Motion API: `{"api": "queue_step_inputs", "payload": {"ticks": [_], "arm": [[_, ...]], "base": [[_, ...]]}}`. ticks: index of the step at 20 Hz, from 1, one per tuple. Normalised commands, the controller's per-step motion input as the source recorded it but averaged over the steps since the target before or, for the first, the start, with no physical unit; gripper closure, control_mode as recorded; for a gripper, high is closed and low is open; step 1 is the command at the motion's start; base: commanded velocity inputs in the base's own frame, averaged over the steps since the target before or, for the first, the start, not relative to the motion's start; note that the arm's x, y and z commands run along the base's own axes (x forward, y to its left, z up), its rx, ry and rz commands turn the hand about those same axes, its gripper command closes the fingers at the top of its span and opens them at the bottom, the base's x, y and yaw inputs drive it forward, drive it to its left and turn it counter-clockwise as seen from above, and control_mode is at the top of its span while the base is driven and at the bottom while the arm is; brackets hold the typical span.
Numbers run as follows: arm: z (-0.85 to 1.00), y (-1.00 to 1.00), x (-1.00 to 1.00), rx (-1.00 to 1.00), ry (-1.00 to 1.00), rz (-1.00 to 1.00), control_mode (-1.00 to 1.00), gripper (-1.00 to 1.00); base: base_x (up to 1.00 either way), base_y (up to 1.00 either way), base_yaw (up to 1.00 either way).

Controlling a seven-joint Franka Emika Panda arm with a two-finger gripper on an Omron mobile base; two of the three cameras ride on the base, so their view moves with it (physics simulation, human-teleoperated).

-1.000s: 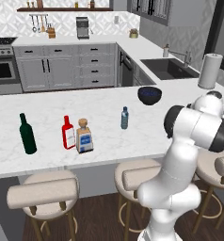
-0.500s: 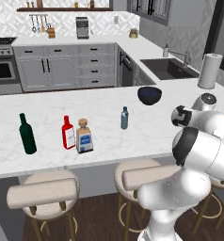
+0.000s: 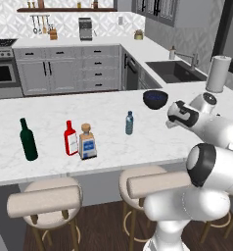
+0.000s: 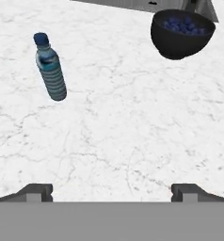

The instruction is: Move the plastic bottles in the middle to the plastics group, and the glass bottles in the middle to the glass group.

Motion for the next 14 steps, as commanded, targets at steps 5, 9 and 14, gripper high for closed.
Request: {"api": "queue_step_inputs", "payload": {"ticks": [5,9,14], "arm": [[0.39,0.87,0.09,0.0,0.14,0.27,-1.0,-1.0],[0.2,0.72,0.01,0.01,0.01,0.17,-1.0,-1.0],[0.23,0.29,-0.04,0.09,-0.01,0.19,-1.0,-1.0]], "base": [[0.0,0.0,0.0],[0.0,0.0,0.0],[0.0,0.0,0.0]]}}
